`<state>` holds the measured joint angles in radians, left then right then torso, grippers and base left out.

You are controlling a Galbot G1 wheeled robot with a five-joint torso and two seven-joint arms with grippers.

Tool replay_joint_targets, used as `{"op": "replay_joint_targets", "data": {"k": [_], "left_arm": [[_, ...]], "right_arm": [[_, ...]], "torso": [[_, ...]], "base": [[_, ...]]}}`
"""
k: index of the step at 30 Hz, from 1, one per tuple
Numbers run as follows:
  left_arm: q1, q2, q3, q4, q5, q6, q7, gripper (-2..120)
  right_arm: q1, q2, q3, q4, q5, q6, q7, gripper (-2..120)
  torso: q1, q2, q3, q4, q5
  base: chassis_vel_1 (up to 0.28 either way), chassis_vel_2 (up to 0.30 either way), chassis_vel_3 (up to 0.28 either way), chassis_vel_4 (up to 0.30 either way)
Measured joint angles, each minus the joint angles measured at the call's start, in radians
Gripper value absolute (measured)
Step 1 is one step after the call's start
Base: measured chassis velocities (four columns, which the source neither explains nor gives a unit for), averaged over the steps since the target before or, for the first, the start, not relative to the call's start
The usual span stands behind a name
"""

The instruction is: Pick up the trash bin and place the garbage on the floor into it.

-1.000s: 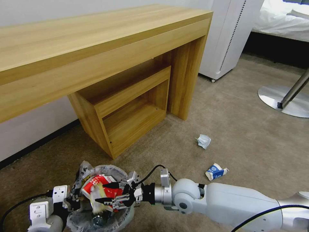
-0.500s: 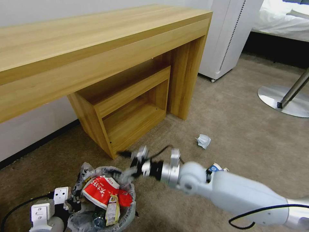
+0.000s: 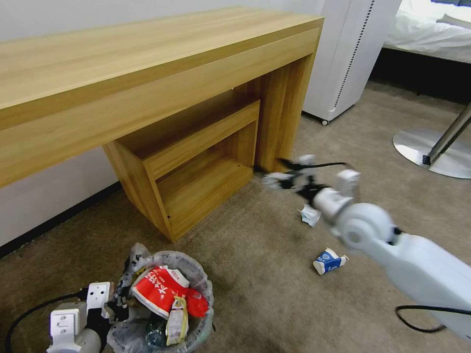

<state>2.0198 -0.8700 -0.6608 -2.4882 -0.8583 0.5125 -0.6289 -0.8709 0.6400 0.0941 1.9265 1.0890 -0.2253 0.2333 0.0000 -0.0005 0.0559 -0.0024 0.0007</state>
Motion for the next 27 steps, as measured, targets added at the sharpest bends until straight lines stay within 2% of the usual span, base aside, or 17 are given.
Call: {"op": "replay_joint_targets", "data": {"k": [1, 4, 5, 8, 12, 17, 27], "left_arm": [[0.0, 0.0, 0.0, 0.0, 0.0, 0.0, 0.0, 0], [0.0, -0.003, 0.022, 0.005, 0.022, 0.0, 0.011, 0], [0.0, -0.003, 0.022, 0.005, 0.022, 0.0, 0.011, 0], [0.006, 0.007, 0.029, 0.004, 0.039, 0.0, 0.012, 0], [0.01, 0.012, 0.029, 0.006, 0.051, -0.002, 0.017, 0], [0.002, 0.011, 0.03, 0.01, 0.048, -0.006, 0.018, 0], [-0.03, 0.026, 0.019, -0.008, -0.025, -0.024, -0.002, 0]], "right_arm": [[0.0, 0.0, 0.0, 0.0, 0.0, 0.0, 0.0, 100], [-0.141, 0.004, 0.154, -0.01, 0.008, -0.099, 0.112, 100], [-0.141, 0.004, 0.154, -0.01, 0.008, -0.099, 0.112, 100], [-0.266, 0.024, 0.291, -0.033, -0.032, -0.121, 0.126, 100], [-0.343, 0.055, 0.351, -0.057, -0.056, -0.129, 0.129, 100], [-0.394, 0.083, 0.377, -0.067, -0.08, -0.126, 0.134, 100], [-0.534, 0.144, 0.437, -0.125, -0.247, -0.121, 0.144, 100]], "torso": [[0.0, 0.0, 0.0, 0.0, 0.0], [0.0, 0.0, 0.0, 0.0001, -0.0007], [0.0, 0.0, 0.0, 0.0001, -0.0007], [0.0, 0.0, 0.0, 0.0002, -0.0009], [0.0, 0.0, 0.0, 0.0002, -0.0007], [0.0, 0.0, 0.0, 0.0003, -0.0009], [0.0, 0.0, 0.0, 0.0003, -0.001]], "base": [[0.0, 0.0, 0.0, 0.0], [0.0, 0.0, 0.0, 0.0], [0.0, 0.0, 0.0, 0.0], [0.0, 0.0, 0.0, 0.0], [0.0, 0.0, 0.0, 0.0], [0.0, 0.0, 0.0, 0.0], [0.0, 0.0, 0.0, 0.0]]}}
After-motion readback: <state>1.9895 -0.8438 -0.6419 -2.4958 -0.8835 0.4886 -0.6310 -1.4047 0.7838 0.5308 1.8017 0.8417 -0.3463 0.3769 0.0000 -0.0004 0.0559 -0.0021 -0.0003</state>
